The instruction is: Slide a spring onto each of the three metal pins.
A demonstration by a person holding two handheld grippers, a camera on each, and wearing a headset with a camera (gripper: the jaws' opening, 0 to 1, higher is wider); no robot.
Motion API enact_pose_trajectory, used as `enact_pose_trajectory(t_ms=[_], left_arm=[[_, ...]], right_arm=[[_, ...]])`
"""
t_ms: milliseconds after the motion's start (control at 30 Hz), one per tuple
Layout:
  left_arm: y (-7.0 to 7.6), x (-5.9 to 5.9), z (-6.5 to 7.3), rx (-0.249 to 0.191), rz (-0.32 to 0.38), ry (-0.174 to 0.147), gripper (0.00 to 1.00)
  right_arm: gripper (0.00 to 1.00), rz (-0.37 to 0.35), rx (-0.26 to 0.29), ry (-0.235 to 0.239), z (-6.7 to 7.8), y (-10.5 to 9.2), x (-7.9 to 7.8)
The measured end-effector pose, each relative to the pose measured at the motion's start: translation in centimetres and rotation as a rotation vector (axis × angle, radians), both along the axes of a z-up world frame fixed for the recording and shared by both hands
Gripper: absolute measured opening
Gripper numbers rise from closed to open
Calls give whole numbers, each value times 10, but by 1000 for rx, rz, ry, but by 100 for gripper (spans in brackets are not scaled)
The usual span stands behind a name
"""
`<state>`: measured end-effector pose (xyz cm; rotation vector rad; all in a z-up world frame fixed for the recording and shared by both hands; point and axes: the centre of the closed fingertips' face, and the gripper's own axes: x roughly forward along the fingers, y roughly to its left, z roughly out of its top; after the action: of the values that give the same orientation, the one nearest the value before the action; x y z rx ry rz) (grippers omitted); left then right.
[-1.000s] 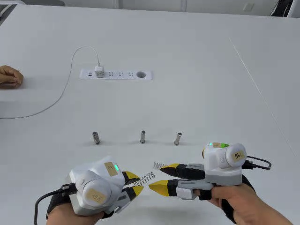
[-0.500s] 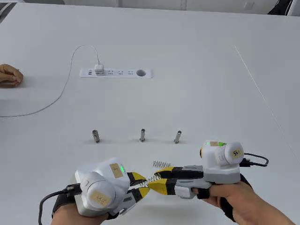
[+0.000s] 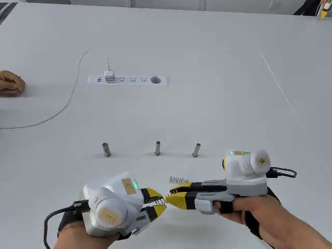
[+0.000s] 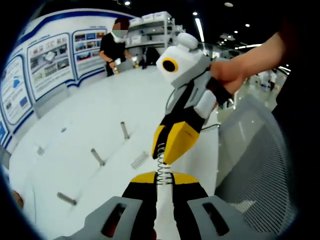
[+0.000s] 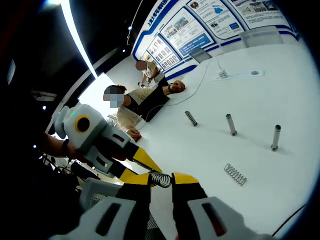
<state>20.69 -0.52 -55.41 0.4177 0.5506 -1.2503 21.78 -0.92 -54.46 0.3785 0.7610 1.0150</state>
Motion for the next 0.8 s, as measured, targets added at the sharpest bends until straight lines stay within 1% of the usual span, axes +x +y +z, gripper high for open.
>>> enact_pose_trajectory(t_ms=[100,233,367,467,500,567,667,733,800], left_arm=[[-1,5,4,-2,-4,-8,10],[-2,13,10,-6,-8,-27,10],[-4,23,18,-19,-2,-45,10],[-7,28,23,-32,0,-54,10],[-8,29,25,-38,0,-57,10],[-9,30,28,-48,-5,-58,10],[-10,31,32,-58,-12,-63,10],[-10,31,32,-58,-16,-66,10],[-9,31,34,-64,-20,-66,10]], right_arm=[[16,12,-2,-10,7,0,4],[14,34,-8,-39,20,2,11],[14,73,-32,-85,33,6,18],[15,113,-74,-128,38,9,22],[15,141,-103,-149,38,9,22],[18,188,-142,-172,38,9,21],[18,268,-221,-211,35,8,19],[18,303,-244,-228,36,8,19],[18,322,-247,-232,38,9,18]])
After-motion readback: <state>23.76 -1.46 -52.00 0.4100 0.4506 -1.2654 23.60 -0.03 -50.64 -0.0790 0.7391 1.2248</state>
